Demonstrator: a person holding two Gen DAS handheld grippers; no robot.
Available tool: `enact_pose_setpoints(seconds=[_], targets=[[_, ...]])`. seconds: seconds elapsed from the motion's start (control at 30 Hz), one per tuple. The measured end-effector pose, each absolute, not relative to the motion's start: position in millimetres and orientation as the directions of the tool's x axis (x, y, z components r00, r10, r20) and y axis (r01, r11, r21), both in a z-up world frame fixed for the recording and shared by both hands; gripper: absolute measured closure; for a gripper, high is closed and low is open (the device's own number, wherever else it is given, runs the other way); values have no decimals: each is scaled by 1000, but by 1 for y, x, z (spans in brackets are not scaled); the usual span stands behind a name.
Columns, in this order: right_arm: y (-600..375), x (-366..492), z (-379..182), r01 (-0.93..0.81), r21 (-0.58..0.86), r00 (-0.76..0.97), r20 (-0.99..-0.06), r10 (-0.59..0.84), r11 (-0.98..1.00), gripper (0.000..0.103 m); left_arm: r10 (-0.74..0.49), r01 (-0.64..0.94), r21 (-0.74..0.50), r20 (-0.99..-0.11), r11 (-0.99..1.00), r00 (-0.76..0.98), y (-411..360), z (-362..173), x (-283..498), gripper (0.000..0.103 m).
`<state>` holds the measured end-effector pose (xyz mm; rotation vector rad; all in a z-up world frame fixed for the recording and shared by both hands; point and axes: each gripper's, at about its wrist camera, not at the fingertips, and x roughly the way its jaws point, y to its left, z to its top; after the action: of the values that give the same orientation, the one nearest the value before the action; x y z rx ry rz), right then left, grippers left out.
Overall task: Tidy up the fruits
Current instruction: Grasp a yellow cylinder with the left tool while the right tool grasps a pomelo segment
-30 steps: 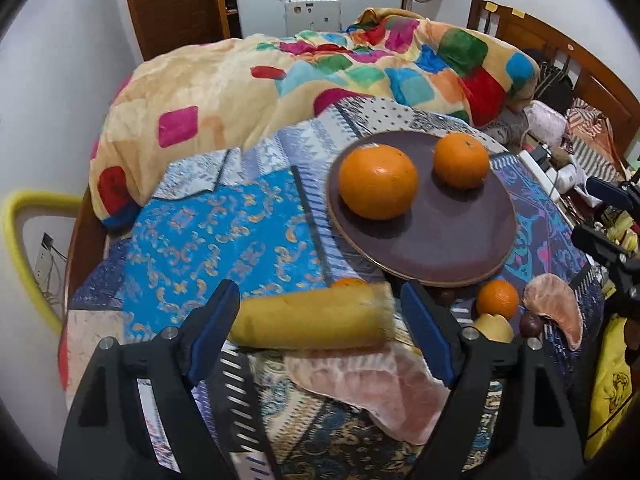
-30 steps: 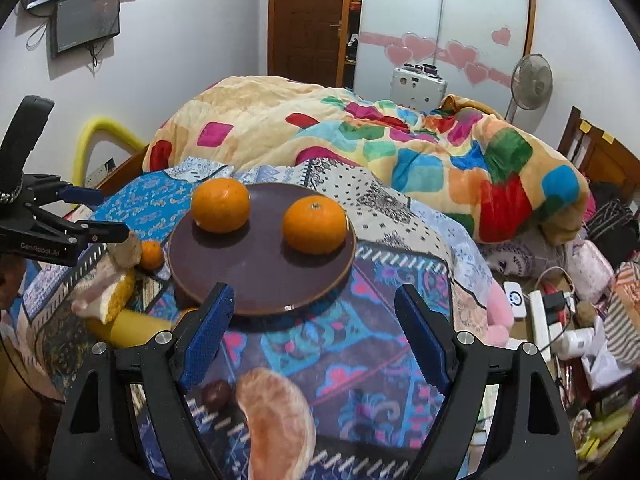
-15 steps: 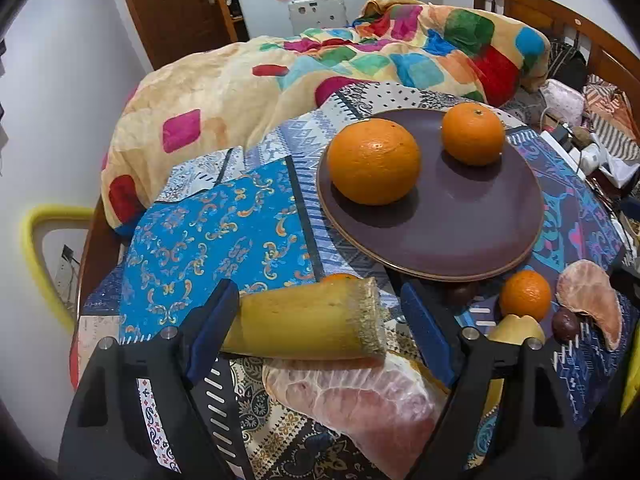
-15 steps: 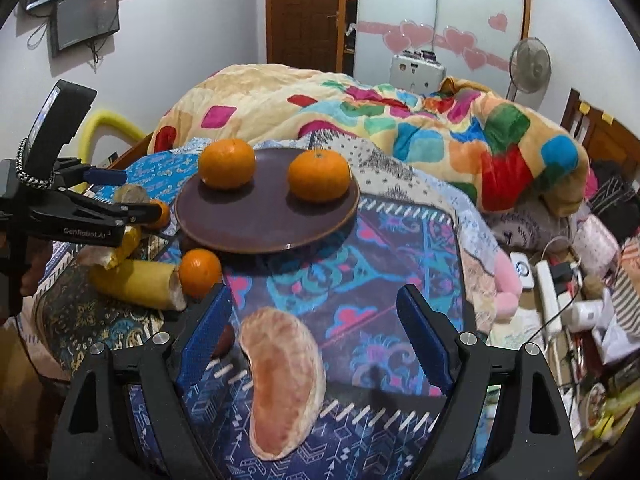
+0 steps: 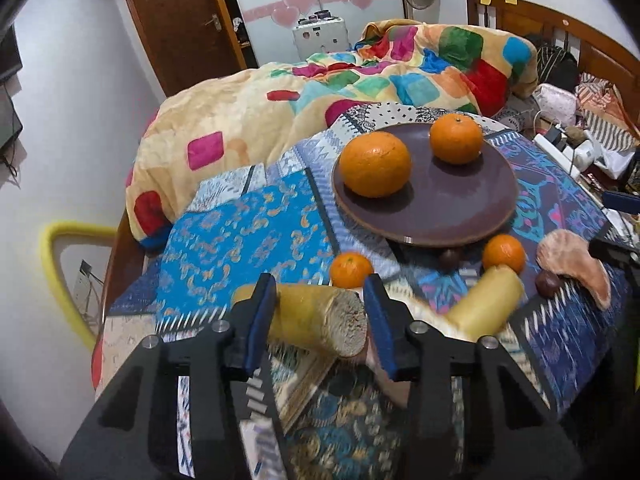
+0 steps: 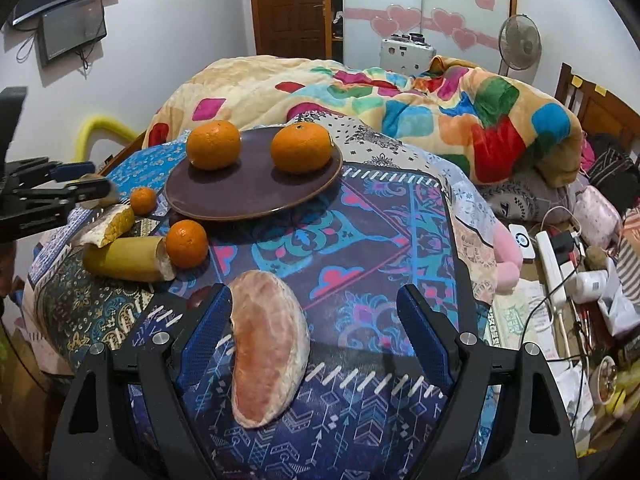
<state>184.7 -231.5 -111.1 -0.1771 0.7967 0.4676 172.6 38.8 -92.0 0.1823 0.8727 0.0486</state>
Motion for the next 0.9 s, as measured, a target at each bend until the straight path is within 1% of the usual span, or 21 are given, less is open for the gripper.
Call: enact_pose_setpoints(seconds=[0.13, 0.17, 0.2, 0.23, 0.37, 0.43, 0.47, 0.5, 0.53, 0.57, 0.6, 0.67, 0.73, 0.77, 0.9], targets=[[-231, 179, -108, -470, 16, 609, -718, 337, 882, 21, 92, 15, 128, -784, 992, 614, 55, -96, 152, 61], [-231, 177, -108, -471, 17, 609, -717, 339, 882, 21, 89, 11, 120, -788, 993, 609, 58, -99, 148, 66], [-230, 175, -108, -472, 20, 608, -717, 342, 881, 21, 87, 7, 114, -795, 993, 600, 62, -103, 143, 96], [-230, 174, -108, -473, 23, 606, -717, 345, 881, 21, 94, -1, 115, -805, 993, 586, 64, -108, 140, 101], [-230, 168, -109, -474, 24, 607, -716, 346, 880, 21, 78, -31, 76, -784, 997, 616, 78, -113, 122, 100], [-229, 165, -111, -473, 22, 606, -718, 343, 881, 21, 61, -46, 42, -784, 998, 617, 85, -112, 117, 96], [-229, 164, -112, -474, 23, 603, -719, 344, 880, 21, 52, -49, 27, -786, 998, 616, 88, -111, 117, 87], [-229, 163, -113, -474, 23, 602, -721, 343, 880, 21, 47, -57, 16, -789, 998, 613, 90, -110, 117, 71], [-230, 163, -114, -473, 25, 600, -723, 343, 881, 21, 48, -70, 6, -790, 998, 611, 93, -110, 118, 64], [-229, 162, -115, -473, 27, 597, -725, 343, 881, 21, 47, -83, -5, -788, 997, 614, 97, -110, 119, 53], [-229, 161, -117, -473, 29, 595, -727, 343, 881, 21, 50, -94, -10, -787, 996, 615, 99, -111, 121, 50], [-229, 161, -121, -474, 29, 588, -733, 341, 880, 21, 43, -101, -23, -795, 995, 605, 104, -114, 124, 49], [-227, 161, -126, -481, 23, 581, -740, 339, 876, 21, 18, -98, -51, -799, 994, 601, 105, -115, 129, 44], [-225, 161, -127, -485, 20, 579, -742, 338, 874, 21, 10, -97, -59, -804, 994, 594, 104, -116, 133, 39], [-219, 161, -134, -497, -4, 578, -748, 327, 868, 22, 9, -98, -58, -817, 993, 576, 99, -124, 146, 39]])
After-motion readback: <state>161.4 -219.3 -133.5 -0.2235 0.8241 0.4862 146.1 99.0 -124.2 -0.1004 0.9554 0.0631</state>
